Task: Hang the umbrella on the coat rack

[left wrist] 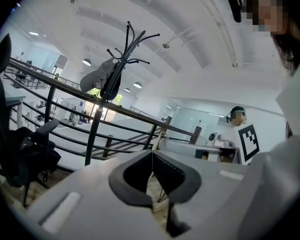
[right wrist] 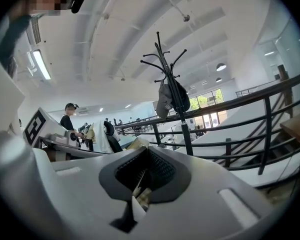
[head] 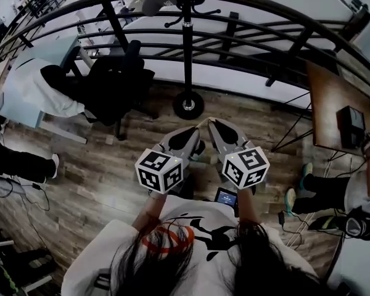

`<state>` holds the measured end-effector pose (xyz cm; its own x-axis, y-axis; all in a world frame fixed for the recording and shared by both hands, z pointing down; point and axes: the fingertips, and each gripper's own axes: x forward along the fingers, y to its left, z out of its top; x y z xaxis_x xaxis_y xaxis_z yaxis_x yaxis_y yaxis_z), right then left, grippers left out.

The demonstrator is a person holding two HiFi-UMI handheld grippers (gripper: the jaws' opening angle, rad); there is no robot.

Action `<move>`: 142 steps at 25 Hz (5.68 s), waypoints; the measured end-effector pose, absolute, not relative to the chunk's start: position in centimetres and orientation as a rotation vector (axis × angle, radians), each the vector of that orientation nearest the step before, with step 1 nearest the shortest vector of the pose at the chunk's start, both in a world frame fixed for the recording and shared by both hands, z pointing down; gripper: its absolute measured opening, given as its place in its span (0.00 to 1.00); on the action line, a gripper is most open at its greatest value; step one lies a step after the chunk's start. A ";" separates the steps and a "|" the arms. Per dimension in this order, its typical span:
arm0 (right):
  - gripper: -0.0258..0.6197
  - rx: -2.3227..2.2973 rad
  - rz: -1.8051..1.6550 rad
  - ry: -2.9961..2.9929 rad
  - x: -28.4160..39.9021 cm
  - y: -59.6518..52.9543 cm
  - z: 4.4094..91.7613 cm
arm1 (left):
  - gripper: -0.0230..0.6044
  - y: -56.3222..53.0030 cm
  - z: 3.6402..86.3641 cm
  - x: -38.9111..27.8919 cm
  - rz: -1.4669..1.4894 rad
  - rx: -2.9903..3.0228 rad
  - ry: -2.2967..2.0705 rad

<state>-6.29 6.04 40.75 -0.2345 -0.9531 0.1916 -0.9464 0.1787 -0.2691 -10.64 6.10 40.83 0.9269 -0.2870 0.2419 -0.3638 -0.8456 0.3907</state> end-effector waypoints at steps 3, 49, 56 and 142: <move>0.08 -1.935 -0.547 2.378 -5.7 2.5 40.5 | 0.04 2.6 40.5 -10.1 0.249 2.639 -0.457; 0.08 -1.998 -0.503 2.381 8.0 -15.9 40.2 | 0.04 -16.9 39.1 2.5 0.146 2.609 -0.358; 0.08 -1.886 -0.461 2.472 14.4 -19.2 39.2 | 0.04 -19.8 38.3 8.8 0.087 2.574 -0.460; 0.08 -1.478 -0.427 2.817 21.3 -42.9 42.5 | 0.04 -39.6 39.3 16.4 0.061 2.426 -0.808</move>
